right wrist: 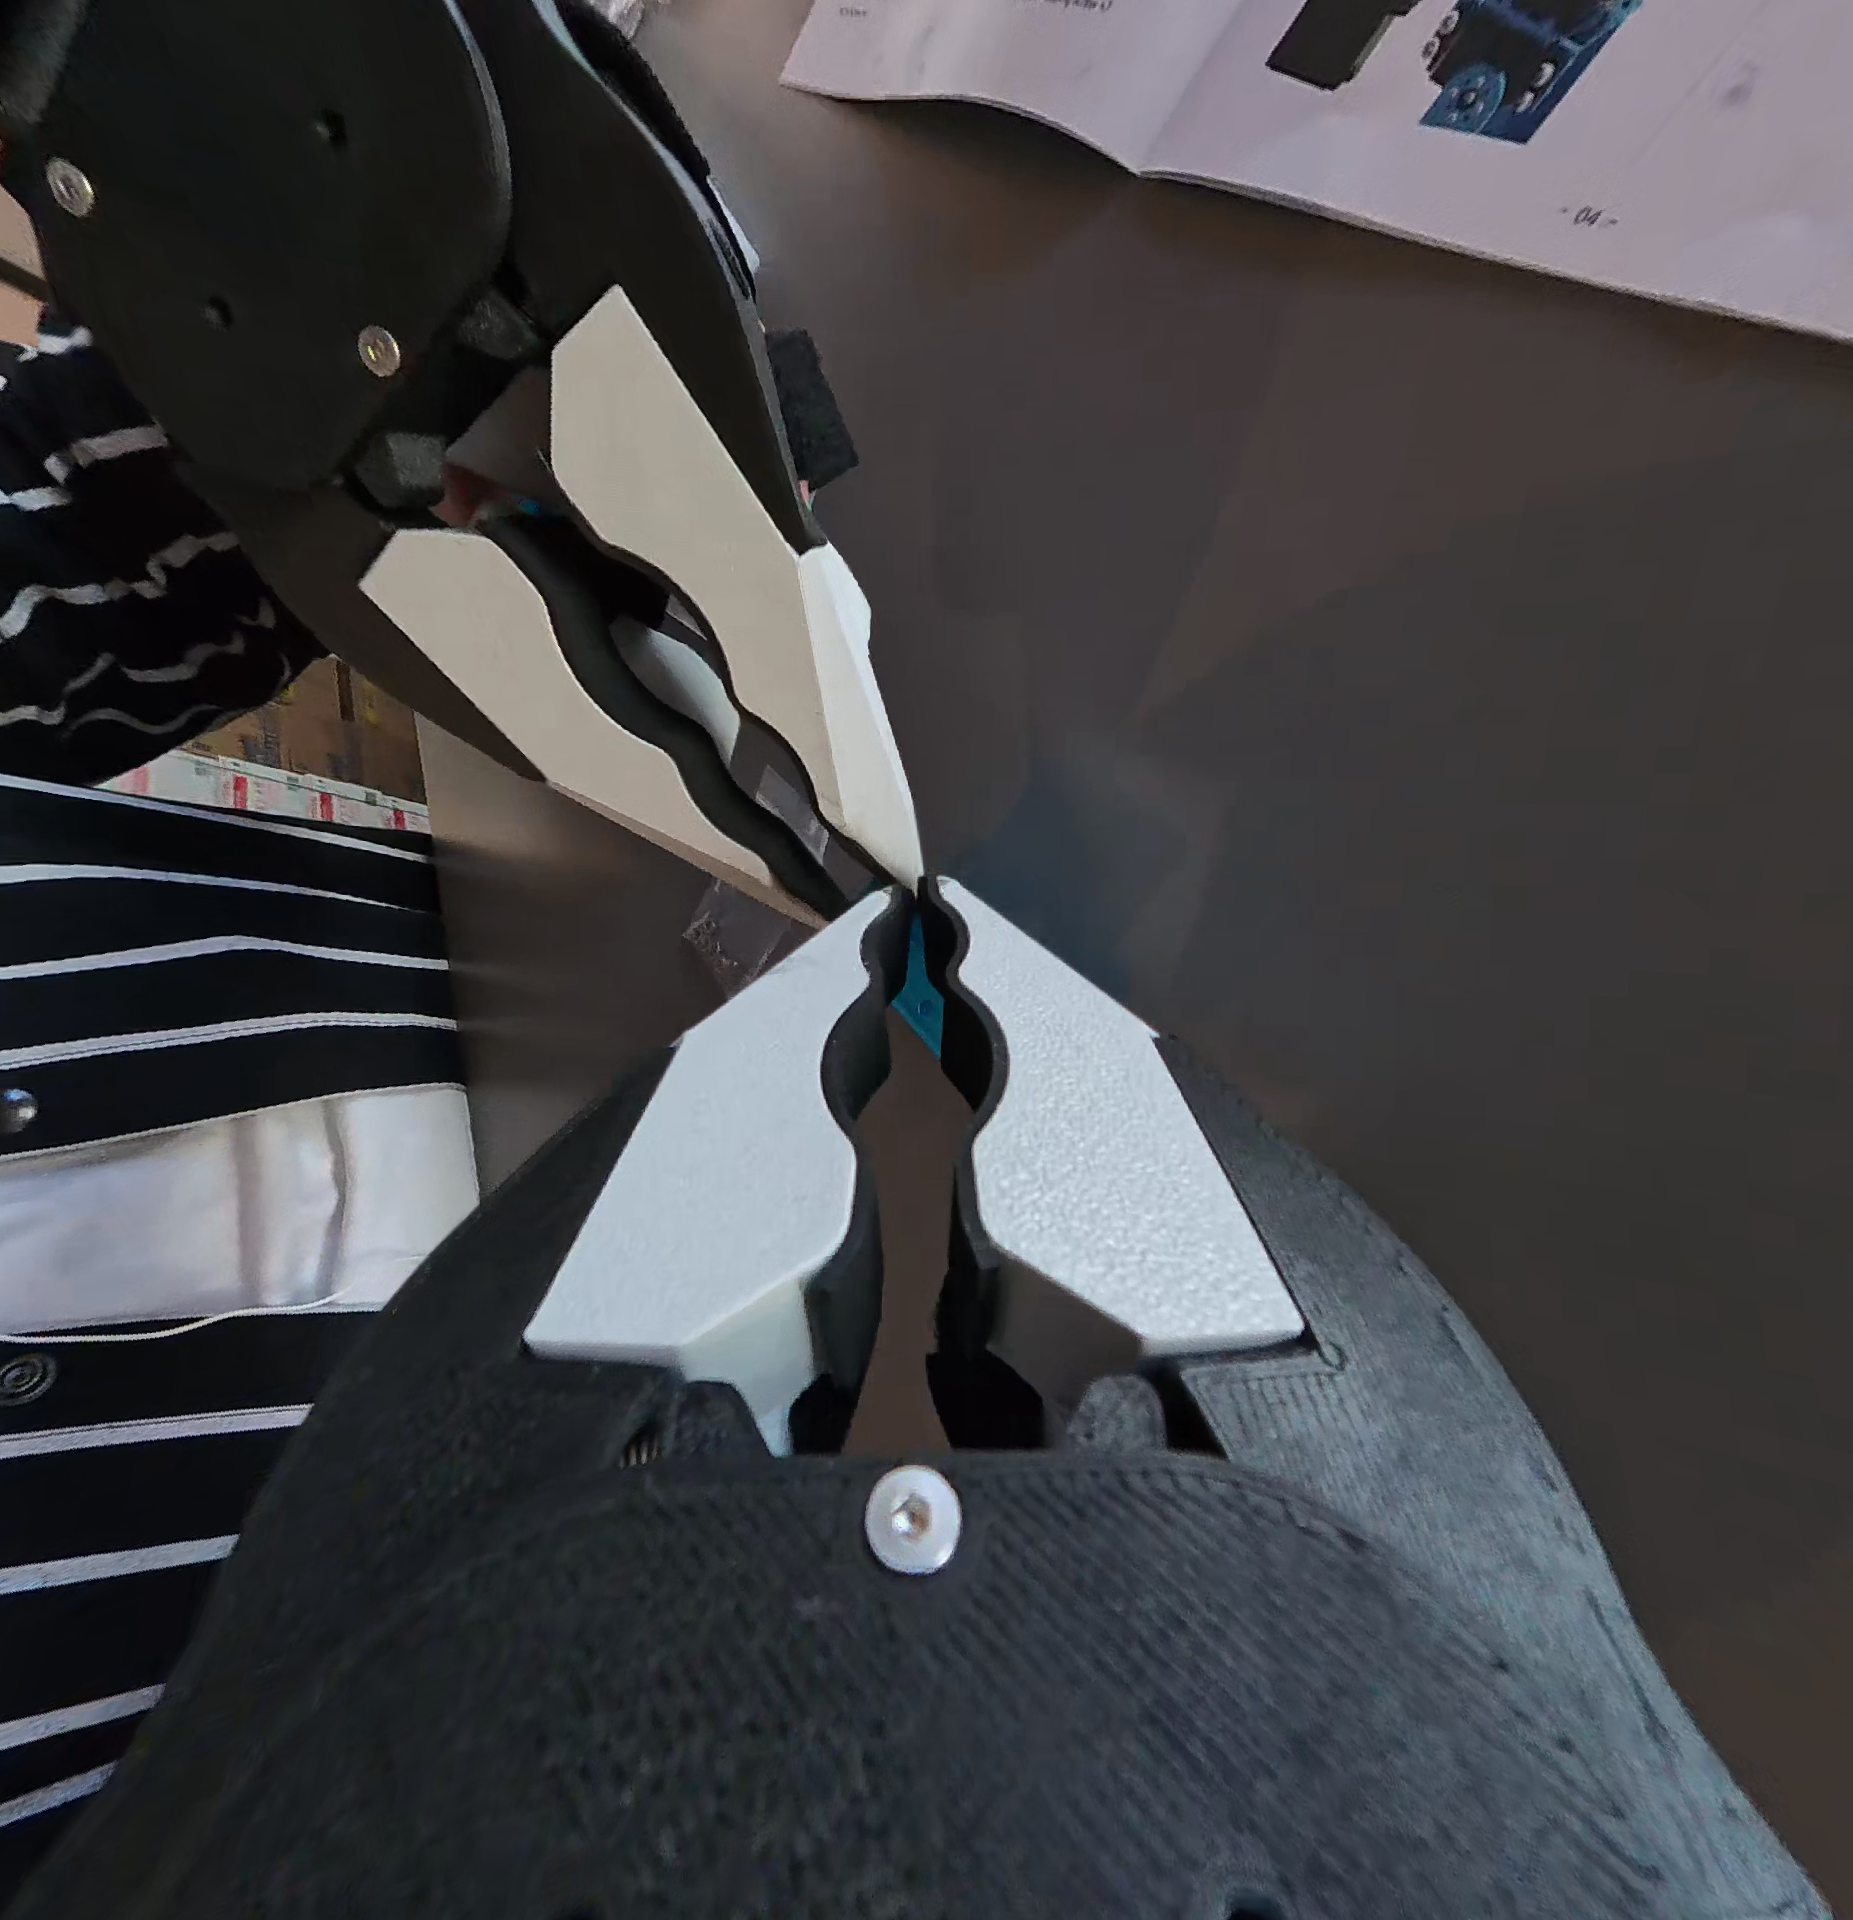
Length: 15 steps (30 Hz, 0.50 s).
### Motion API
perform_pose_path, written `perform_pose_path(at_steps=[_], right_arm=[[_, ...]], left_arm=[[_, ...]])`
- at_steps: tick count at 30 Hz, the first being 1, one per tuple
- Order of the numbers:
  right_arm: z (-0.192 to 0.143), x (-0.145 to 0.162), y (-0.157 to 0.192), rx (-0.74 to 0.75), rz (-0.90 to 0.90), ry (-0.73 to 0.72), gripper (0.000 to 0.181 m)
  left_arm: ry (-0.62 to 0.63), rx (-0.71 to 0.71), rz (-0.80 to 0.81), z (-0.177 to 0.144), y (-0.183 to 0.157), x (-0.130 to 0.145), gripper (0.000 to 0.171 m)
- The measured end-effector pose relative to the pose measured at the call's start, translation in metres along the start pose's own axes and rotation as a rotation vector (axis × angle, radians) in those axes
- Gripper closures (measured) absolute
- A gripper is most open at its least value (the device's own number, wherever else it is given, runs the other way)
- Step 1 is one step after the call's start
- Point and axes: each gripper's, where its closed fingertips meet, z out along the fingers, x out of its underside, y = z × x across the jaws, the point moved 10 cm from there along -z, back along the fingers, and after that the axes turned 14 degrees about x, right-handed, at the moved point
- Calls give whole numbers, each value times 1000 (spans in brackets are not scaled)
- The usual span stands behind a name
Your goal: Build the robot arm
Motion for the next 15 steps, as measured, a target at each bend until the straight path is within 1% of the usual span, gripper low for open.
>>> perform_pose_path(at_steps=[8, 10, 15], right_arm=[[4, 3, -2, -16, 10, 8, 180], [2, 2, -1, -16, 3, -1, 180], [-7, 1, 1, 36, -41, -55, 180]], left_arm=[[-29, 66, -54, -2, 5, 1, 158], [-33, 66, -60, -3, 6, 2, 154], [-56, 68, -68, -7, 7, 2, 147]])
